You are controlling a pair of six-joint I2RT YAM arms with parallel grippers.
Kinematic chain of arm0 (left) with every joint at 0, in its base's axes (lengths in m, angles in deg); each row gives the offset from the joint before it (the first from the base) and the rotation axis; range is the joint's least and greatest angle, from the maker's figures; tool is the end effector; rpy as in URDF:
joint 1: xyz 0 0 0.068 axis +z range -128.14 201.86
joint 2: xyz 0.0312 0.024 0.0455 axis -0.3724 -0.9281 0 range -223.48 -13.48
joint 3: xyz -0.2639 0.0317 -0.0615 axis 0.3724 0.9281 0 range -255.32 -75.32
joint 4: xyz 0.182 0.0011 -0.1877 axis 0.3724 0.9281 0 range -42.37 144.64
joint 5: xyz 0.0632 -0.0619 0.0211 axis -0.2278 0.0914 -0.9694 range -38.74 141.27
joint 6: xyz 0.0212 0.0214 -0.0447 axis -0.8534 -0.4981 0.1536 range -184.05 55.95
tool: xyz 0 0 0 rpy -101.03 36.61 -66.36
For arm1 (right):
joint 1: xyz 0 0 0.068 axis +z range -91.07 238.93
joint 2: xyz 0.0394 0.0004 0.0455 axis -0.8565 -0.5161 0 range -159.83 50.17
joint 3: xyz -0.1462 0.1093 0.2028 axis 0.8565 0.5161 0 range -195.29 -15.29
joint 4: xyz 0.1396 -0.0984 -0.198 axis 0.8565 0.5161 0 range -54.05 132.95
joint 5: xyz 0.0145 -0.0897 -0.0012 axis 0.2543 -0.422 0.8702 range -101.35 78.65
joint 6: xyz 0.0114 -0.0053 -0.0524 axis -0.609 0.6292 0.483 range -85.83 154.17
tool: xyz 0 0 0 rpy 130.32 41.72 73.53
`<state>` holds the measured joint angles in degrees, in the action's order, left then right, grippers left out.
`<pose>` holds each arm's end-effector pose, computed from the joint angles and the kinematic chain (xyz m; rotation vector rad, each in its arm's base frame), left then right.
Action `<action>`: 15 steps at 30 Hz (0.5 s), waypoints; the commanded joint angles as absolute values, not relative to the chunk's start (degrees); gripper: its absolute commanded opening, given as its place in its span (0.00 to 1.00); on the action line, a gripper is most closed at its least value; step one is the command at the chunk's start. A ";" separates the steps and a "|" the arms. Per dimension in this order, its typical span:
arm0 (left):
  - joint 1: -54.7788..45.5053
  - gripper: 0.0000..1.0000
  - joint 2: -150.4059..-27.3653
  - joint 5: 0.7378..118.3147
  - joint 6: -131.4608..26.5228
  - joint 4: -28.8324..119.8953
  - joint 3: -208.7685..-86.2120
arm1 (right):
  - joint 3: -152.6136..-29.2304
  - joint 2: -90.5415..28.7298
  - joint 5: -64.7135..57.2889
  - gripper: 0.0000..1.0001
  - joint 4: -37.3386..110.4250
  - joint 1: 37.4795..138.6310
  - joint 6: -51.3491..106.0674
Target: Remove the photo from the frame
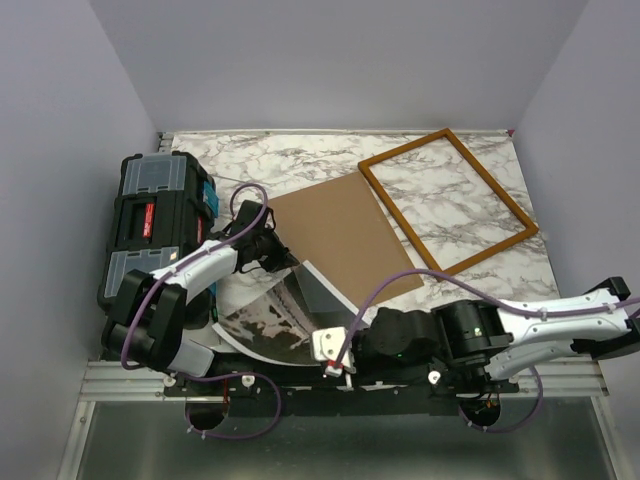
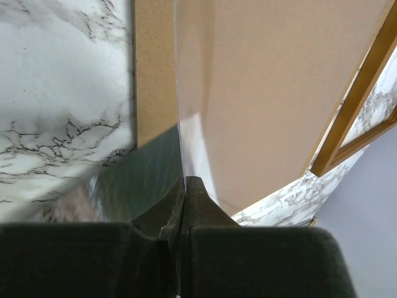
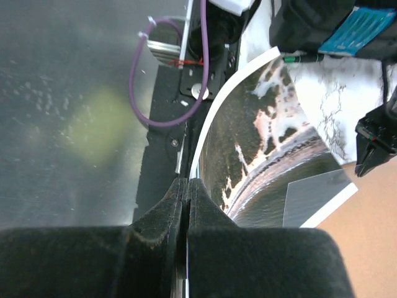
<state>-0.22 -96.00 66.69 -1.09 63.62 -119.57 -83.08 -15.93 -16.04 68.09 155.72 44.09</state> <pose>0.2545 -0.1136 0.1827 -0.8411 2.5981 -0.8668 -0.0268 0.2492 0.3666 -1.7423 1.3604 0.8036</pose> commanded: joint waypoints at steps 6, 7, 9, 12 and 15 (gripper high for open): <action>-0.02 0.00 -98.52 64.41 -3.89 64.97 -121.46 | -95.72 -8.19 -17.69 0.00 76.71 156.07 44.19; 0.02 0.00 -98.55 64.26 -3.93 64.87 -121.40 | -97.57 -8.25 -19.47 0.00 77.57 156.07 44.84; -0.02 0.00 -98.51 63.76 -3.93 65.16 -121.38 | -100.68 -8.52 -23.81 0.00 78.99 156.07 46.00; -0.02 0.00 -98.34 63.19 -3.71 64.82 -120.58 | -104.51 -8.23 -28.57 0.00 79.79 156.13 48.50; -0.02 0.00 -98.54 62.41 -3.24 63.85 -119.40 | -107.78 -7.71 -32.84 0.00 80.17 156.03 51.56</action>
<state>-0.22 -98.05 65.48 -2.25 63.69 -119.94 -103.86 -8.46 -24.30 76.79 155.72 46.53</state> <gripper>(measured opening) 0.011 0.027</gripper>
